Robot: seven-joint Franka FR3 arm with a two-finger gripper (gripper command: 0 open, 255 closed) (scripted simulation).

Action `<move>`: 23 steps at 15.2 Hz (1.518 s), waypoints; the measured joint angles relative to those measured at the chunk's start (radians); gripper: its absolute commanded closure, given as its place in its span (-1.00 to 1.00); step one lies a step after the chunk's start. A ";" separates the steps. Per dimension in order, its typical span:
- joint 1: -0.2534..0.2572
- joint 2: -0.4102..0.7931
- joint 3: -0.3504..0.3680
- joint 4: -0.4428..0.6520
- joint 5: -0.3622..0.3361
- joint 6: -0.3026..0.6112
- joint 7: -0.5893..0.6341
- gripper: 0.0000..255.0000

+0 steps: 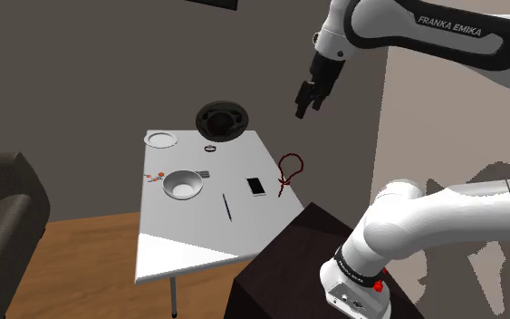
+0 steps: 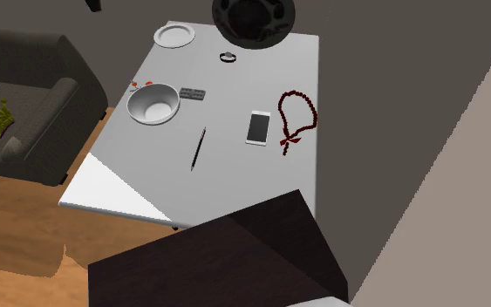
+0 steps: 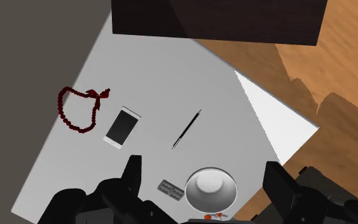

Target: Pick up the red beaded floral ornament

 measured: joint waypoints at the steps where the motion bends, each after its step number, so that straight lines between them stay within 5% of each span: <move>1: 0.000 0.000 0.000 0.000 0.000 0.000 0.000 -1.00; 16: 0.003 0.220 -0.322 -0.139 -0.113 0.372 -0.411 -1.00; 23: 0.059 0.478 -0.492 -0.087 -0.058 0.570 -0.653 -1.00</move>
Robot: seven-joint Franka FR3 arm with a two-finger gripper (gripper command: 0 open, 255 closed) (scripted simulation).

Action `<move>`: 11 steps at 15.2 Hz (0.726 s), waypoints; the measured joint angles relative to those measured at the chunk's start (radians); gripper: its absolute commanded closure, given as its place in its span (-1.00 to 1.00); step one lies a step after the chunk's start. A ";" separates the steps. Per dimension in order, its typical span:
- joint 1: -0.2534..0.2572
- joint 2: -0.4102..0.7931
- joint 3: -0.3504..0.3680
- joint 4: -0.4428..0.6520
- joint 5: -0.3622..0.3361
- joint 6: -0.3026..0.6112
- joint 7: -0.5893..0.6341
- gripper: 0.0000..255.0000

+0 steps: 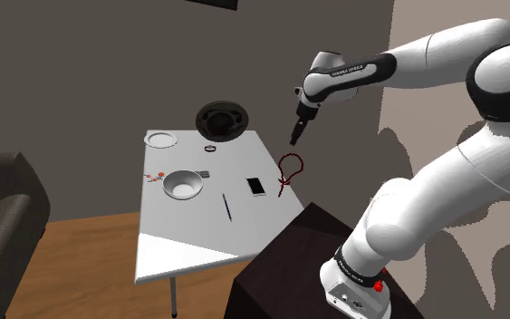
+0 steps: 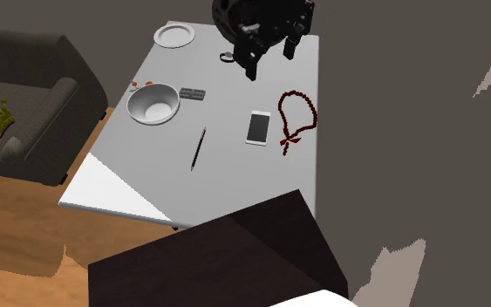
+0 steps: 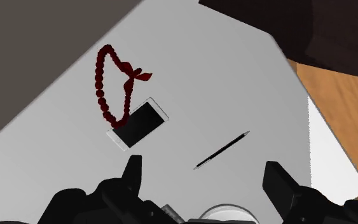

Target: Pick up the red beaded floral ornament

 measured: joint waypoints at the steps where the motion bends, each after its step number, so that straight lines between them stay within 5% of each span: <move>1: 0.011 0.050 -0.027 0.015 0.024 0.030 -0.045 -1.00; 7: 0.047 0.316 -0.124 0.117 0.228 0.134 -0.335 -1.00; 11: -0.003 0.525 -0.108 0.224 0.419 0.166 -0.555 -1.00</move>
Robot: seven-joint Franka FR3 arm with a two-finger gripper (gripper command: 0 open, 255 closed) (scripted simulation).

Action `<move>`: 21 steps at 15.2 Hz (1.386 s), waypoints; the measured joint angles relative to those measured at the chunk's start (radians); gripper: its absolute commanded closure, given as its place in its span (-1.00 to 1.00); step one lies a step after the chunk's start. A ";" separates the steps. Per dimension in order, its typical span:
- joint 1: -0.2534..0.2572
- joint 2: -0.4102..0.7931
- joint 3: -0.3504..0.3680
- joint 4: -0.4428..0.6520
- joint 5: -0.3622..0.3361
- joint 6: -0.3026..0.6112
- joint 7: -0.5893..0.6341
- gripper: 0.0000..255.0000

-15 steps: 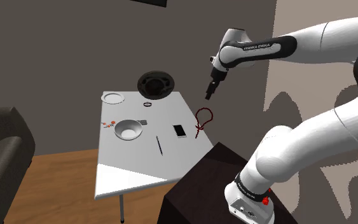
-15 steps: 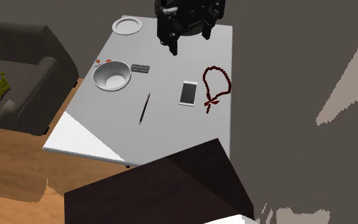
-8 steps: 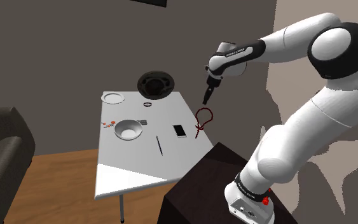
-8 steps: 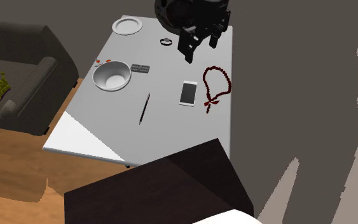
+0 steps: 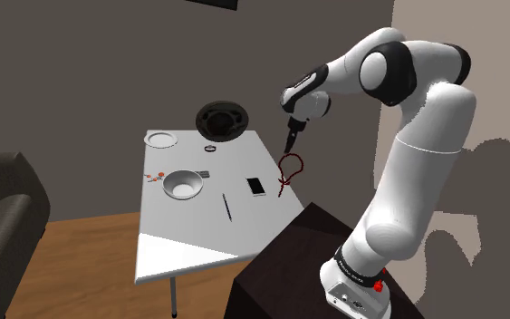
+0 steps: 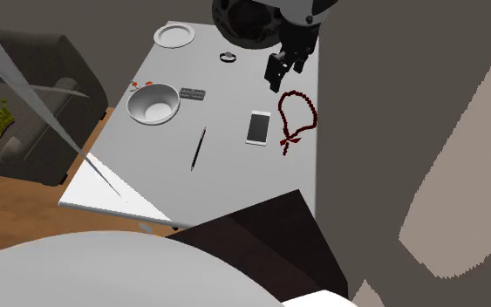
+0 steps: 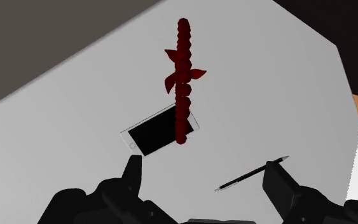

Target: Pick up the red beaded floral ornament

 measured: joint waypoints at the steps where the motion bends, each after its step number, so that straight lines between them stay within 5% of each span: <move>1: -0.017 0.037 0.011 0.023 0.031 0.002 -0.038 -1.00; 9: -0.068 0.158 0.070 0.044 0.144 0.072 -0.132 -1.00; 10: -0.070 0.163 0.073 0.044 0.149 0.076 -0.134 1.00; 21: -0.070 0.163 0.072 0.045 0.148 0.075 -0.134 1.00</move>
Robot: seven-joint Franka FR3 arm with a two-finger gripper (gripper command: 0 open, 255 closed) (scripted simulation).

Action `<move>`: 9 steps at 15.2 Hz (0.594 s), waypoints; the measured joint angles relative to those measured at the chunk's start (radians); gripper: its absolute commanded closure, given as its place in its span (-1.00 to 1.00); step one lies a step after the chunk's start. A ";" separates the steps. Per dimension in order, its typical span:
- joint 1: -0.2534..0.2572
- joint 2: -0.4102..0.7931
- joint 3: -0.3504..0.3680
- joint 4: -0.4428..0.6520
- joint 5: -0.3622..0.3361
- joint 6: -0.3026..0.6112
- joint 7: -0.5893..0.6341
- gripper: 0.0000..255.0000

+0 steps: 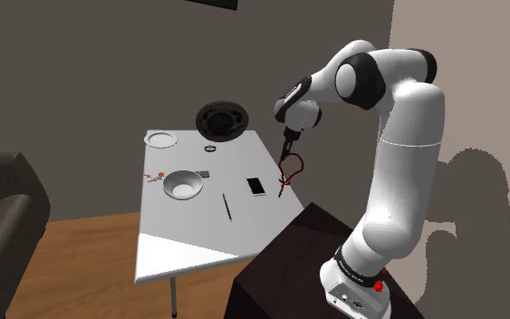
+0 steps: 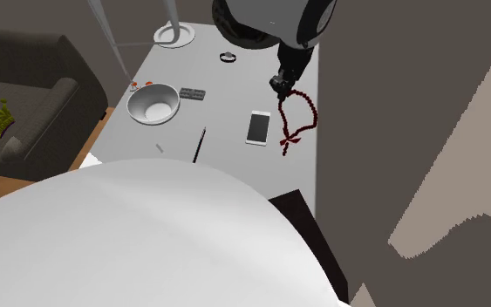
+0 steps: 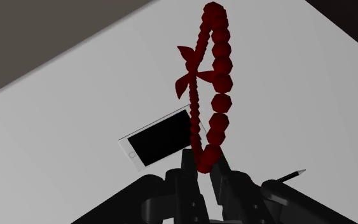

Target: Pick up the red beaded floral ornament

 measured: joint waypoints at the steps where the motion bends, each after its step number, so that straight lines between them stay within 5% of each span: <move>1: 0.005 -0.013 -0.007 -0.003 -0.011 -0.008 0.007 1.00; 9: 0.037 -0.093 -0.051 0.012 -0.092 -0.085 0.063 1.00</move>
